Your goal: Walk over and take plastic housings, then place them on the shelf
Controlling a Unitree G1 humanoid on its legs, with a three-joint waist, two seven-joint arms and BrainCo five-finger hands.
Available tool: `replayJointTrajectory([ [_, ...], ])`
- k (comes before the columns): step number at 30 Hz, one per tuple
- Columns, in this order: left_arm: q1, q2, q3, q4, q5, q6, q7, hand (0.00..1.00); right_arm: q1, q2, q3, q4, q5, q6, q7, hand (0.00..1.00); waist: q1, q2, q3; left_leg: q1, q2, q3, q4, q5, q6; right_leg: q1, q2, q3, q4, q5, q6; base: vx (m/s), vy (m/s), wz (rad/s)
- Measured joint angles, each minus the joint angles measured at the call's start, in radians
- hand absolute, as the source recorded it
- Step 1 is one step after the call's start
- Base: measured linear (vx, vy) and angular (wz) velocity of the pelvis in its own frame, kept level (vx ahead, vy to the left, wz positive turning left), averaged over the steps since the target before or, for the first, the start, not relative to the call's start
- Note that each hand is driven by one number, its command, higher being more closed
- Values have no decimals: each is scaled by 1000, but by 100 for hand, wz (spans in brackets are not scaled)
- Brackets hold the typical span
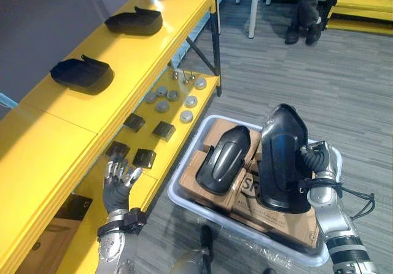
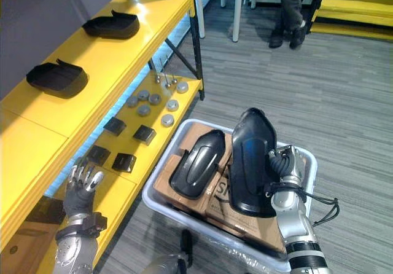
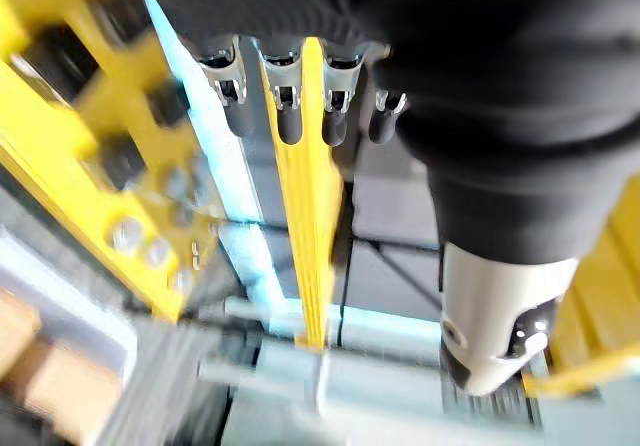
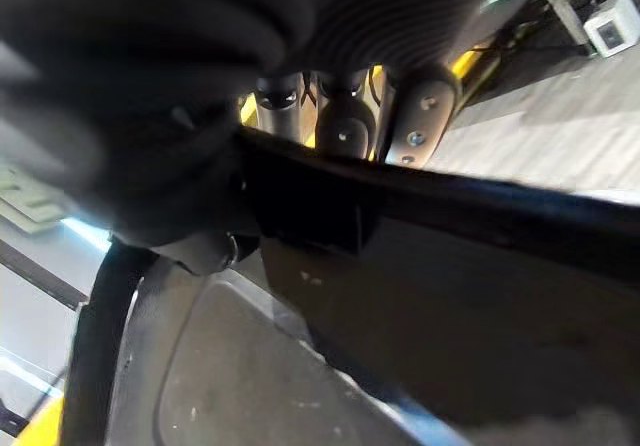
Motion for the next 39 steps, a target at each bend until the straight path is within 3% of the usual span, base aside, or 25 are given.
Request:
replayJointTrajectory([
  [3,-50,4,-149,22,-104,100,-84,0,-24,26,15,0,-1,-40,-9,100,-5,-30,-57,56,1,17,-88,31,-5,32,16,5,-63,33,1,82,-12,-17],
  [7,-185,3,-280,171,-180,145,-82,0,-92,56,89,-6,-2,-77,-27,100,-23,-42,-104,126,11,54,-173,58,-14,56,31,39,-106,57,-4,19,-9,-32],
  [11,-330,-41,-317,384,-185,128,-7,0,-108,83,166,-73,0,-108,-40,100,-29,-46,-145,142,33,87,-174,51,-22,67,54,83,-150,81,-13,-45,-47,-32],
  [15,-390,-73,-329,485,-173,93,47,0,-127,121,217,-83,7,-117,-38,100,-53,-50,-178,161,52,100,-174,52,-27,91,73,91,-181,95,-25,-34,-56,-14],
  [23,-433,-107,-374,542,-141,54,63,0,-126,187,308,-146,79,-146,12,100,-61,-52,-200,169,86,130,-174,56,-40,92,106,119,-211,118,-42,-38,-24,-13],
  [27,-437,-101,-382,565,-179,19,62,0,-124,196,331,-148,118,-156,30,100,-58,-60,-217,169,89,137,-174,57,-42,89,109,133,-217,122,-43,-6,-9,-6],
  [28,-437,-100,-382,568,-179,15,66,100,-124,196,336,-148,123,-156,30,100,-57,-61,-219,169,89,139,-174,57,-43,88,109,135,-217,122,-42,11,-3,-7],
  [32,-437,-97,-404,596,-173,9,152,100,-110,196,374,-149,127,-157,29,100,-55,-76,-234,168,88,140,-174,57,-43,95,110,136,-237,129,-42,3,-1,-1],
  [34,-438,-97,-413,614,-173,-22,184,100,-108,196,390,-149,132,-157,28,100,-53,-78,-239,168,88,139,-174,58,-43,97,111,136,-241,130,-43,0,0,0],
  [36,-439,-98,-426,628,-174,-104,238,100,-101,197,397,-152,157,-157,19,100,-49,-79,-246,168,88,138,-174,58,-43,100,111,135,-245,130,-43,0,0,0],
  [39,-439,-98,-424,637,-174,-189,310,100,-85,205,421,-169,184,-158,3,100,-51,-83,-258,168,88,136,-174,58,-44,100,112,134,-247,130,-43,0,0,0],
])
